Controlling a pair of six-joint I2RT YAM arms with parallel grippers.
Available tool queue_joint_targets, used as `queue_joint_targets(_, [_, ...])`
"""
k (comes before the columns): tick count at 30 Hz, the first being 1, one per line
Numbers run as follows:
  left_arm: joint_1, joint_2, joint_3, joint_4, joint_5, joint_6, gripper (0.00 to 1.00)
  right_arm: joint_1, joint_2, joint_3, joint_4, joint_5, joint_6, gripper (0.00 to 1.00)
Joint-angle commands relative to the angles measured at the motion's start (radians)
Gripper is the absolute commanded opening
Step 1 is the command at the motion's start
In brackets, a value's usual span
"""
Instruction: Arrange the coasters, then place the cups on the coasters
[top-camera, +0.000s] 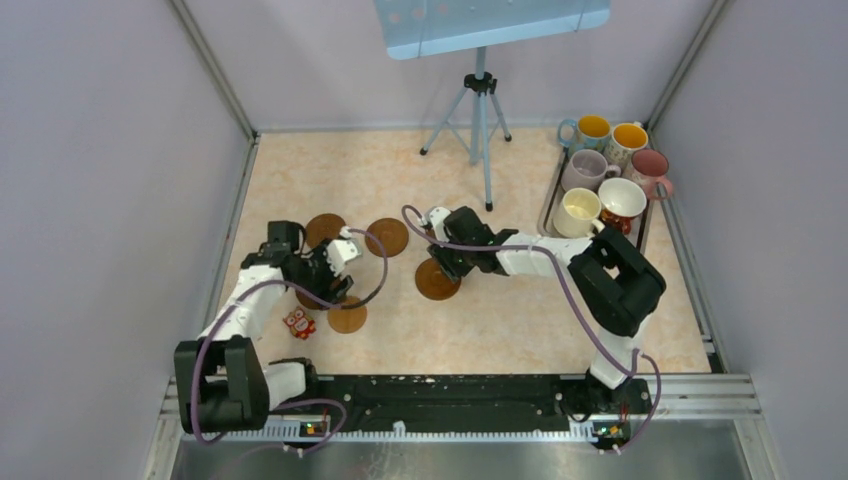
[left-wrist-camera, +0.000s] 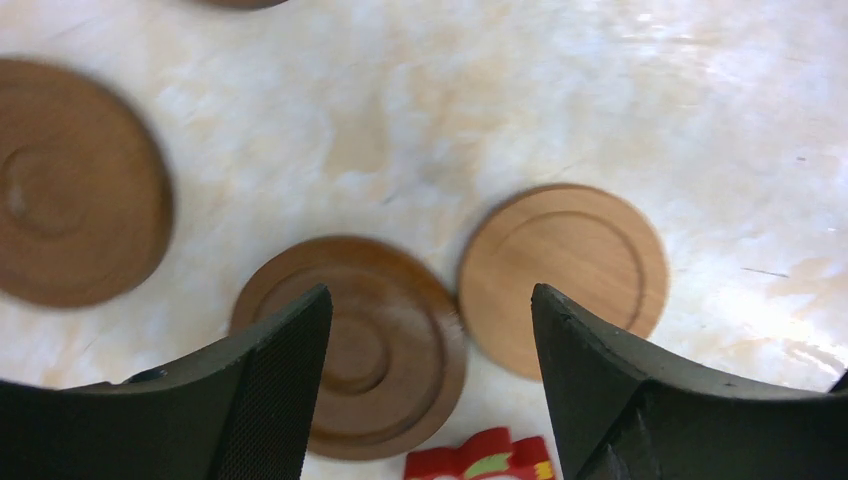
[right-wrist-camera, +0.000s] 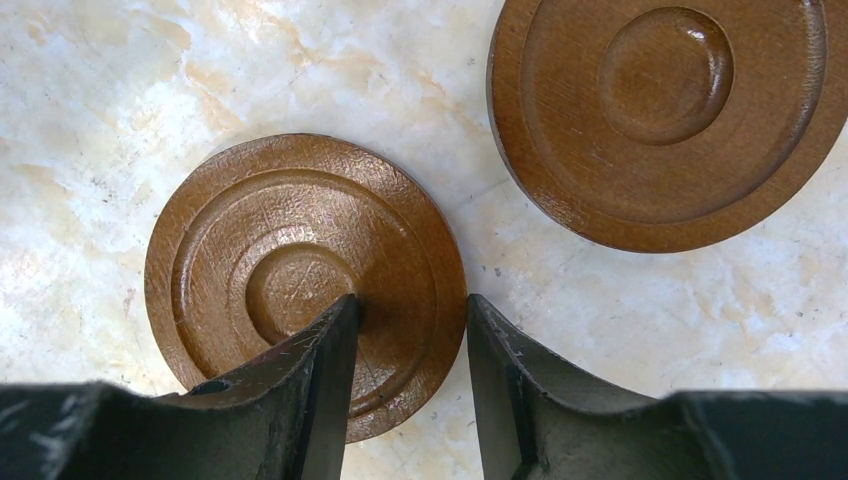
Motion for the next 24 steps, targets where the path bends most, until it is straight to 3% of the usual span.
queue_joint_targets(1, [-0.127,-0.004,-0.041,0.013,-0.037,0.008,0.79,-0.032,0.05,0.023,-0.096,0.001,-0.018,0.43])
queue_joint_targets(12, [-0.308,0.09,-0.099,0.12,-0.203,-0.027,0.73,-0.064,0.055,0.029,-0.106,-0.033,-0.011,0.43])
queue_joint_targets(24, [-0.438,0.154,-0.113,0.248,-0.193,-0.17,0.63,-0.084,0.04,0.033,-0.115,-0.068,-0.003,0.44])
